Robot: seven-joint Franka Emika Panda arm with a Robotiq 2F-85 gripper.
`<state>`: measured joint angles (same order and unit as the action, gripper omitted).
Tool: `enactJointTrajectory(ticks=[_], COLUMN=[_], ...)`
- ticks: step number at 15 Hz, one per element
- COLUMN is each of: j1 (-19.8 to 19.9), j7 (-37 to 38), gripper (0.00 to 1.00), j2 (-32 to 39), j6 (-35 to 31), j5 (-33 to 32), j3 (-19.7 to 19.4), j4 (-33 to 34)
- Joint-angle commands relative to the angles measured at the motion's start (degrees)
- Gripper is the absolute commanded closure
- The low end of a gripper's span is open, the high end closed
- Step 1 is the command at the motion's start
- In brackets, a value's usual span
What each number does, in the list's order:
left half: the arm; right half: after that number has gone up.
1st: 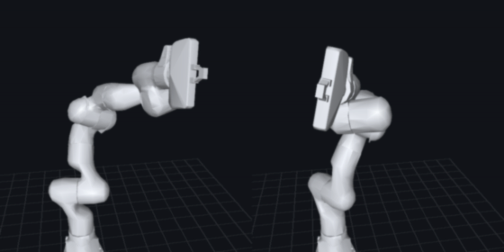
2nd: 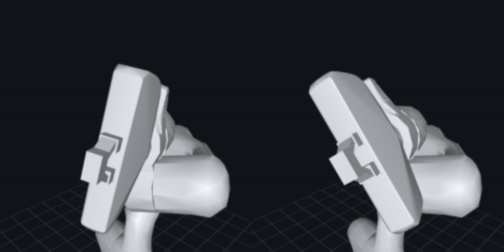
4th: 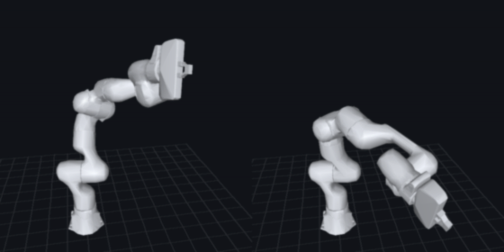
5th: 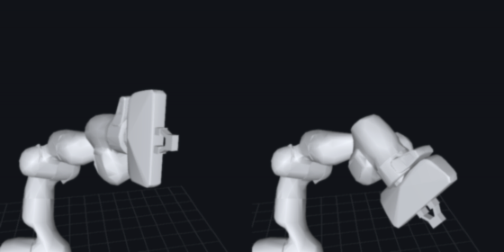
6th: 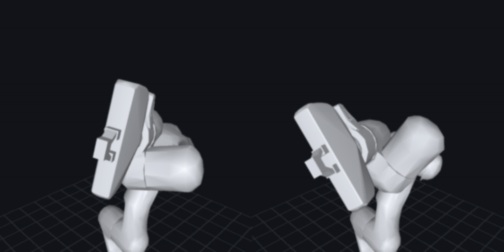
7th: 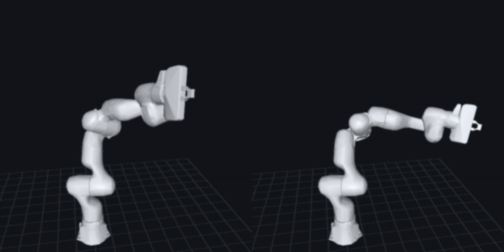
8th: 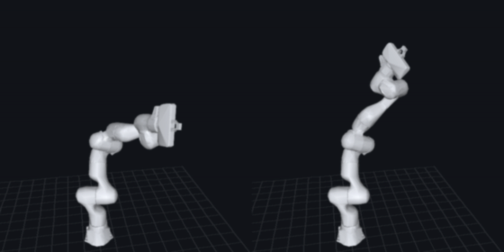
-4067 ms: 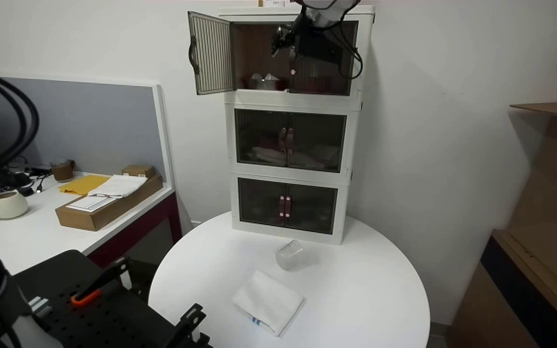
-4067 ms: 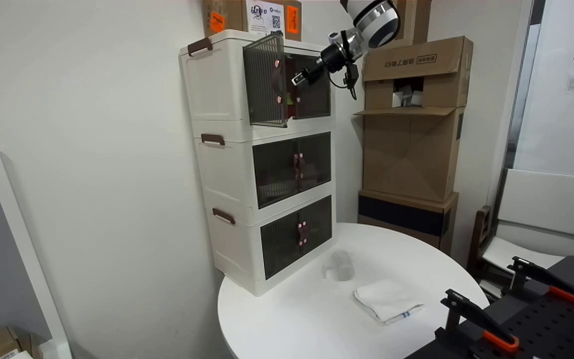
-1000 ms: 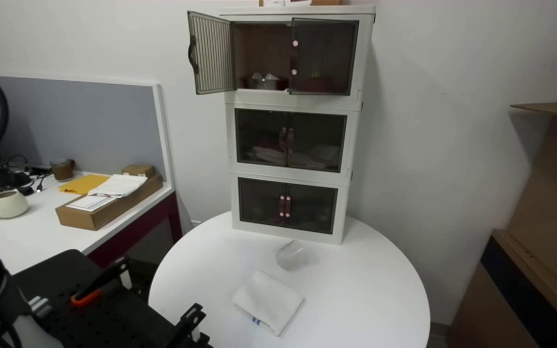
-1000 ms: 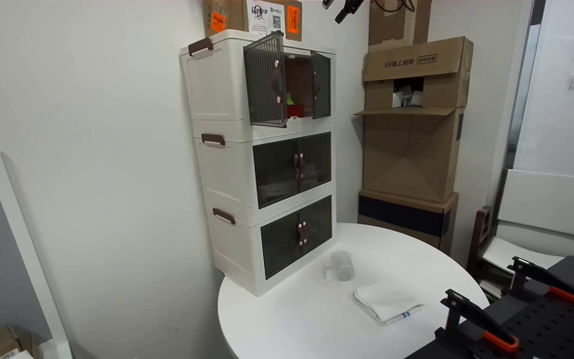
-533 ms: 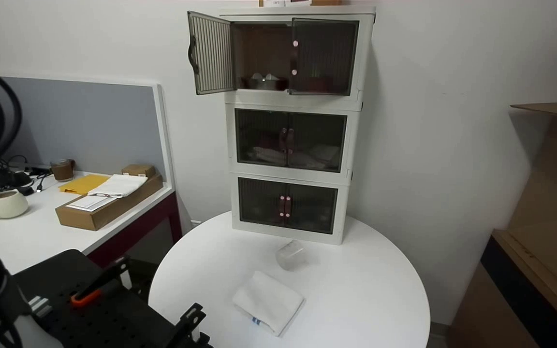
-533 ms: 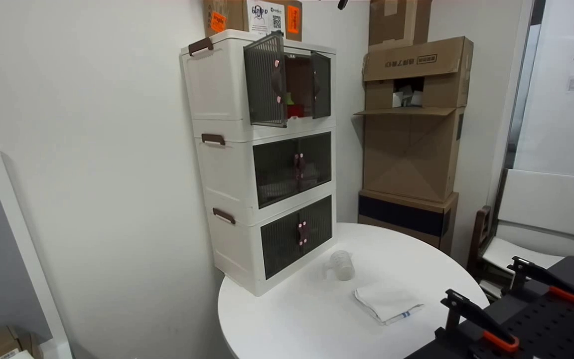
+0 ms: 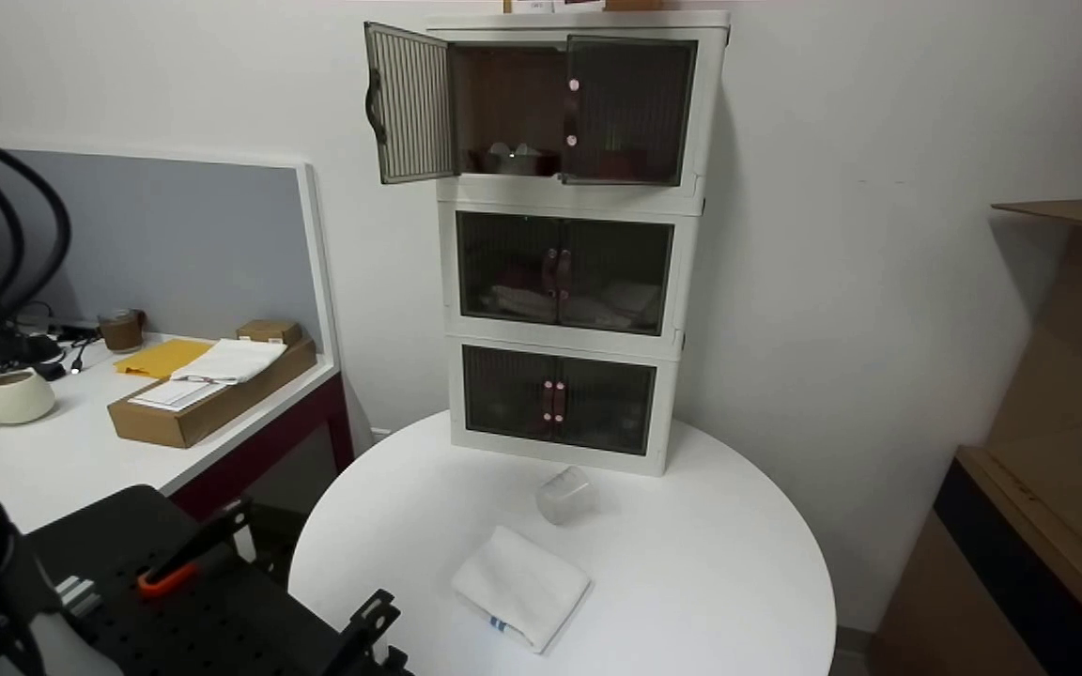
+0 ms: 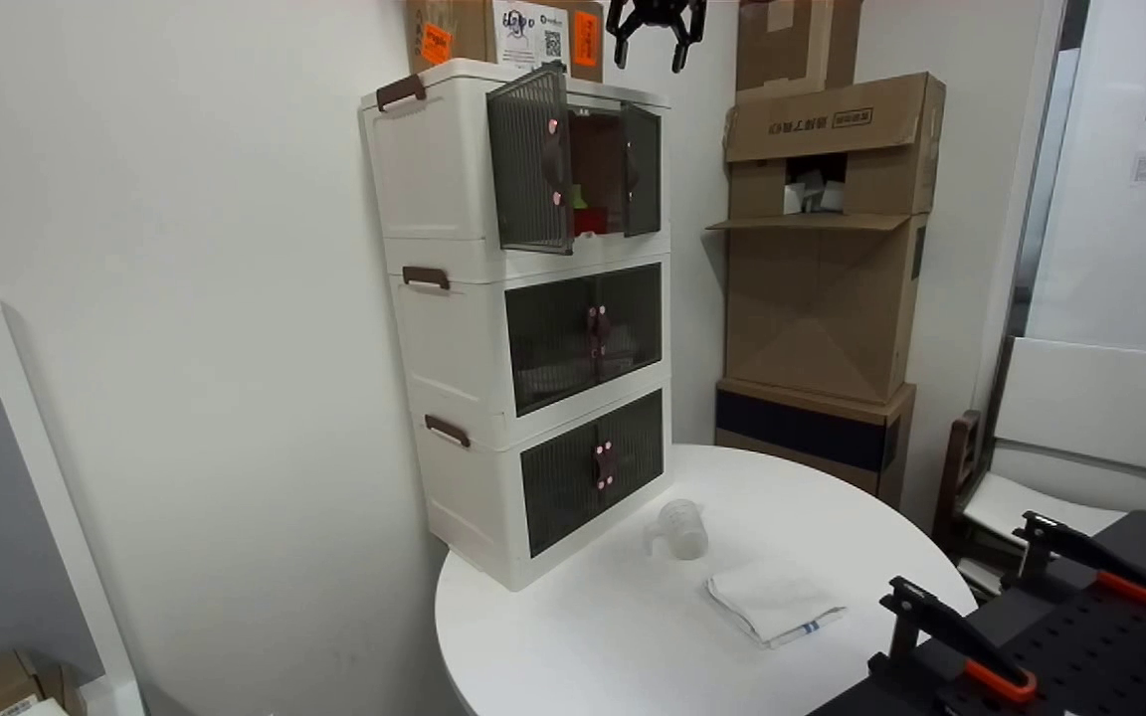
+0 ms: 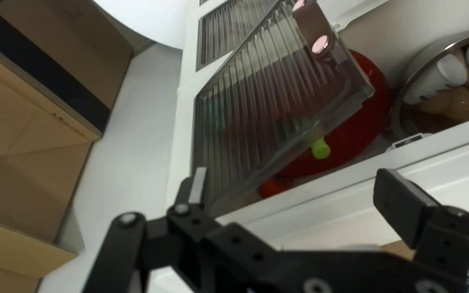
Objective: Open the left and right doors of the topmost cabinet.
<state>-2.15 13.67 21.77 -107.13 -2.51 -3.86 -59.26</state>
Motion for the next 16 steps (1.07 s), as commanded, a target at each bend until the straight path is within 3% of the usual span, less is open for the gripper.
enactJointTrajectory(ticks=[1,6,16], j1=[-1.0,-0.1,-0.8], j7=[9.6,16.9,21.6], gripper=[0.00,0.00,0.00], j2=[0.5,-2.2,-4.7], j6=[3.8,1.9,-3.3], j5=[-0.9,0.9,0.8], j3=[-1.3,-1.1,-0.4], j4=[1.4,-3.5,-14.0])
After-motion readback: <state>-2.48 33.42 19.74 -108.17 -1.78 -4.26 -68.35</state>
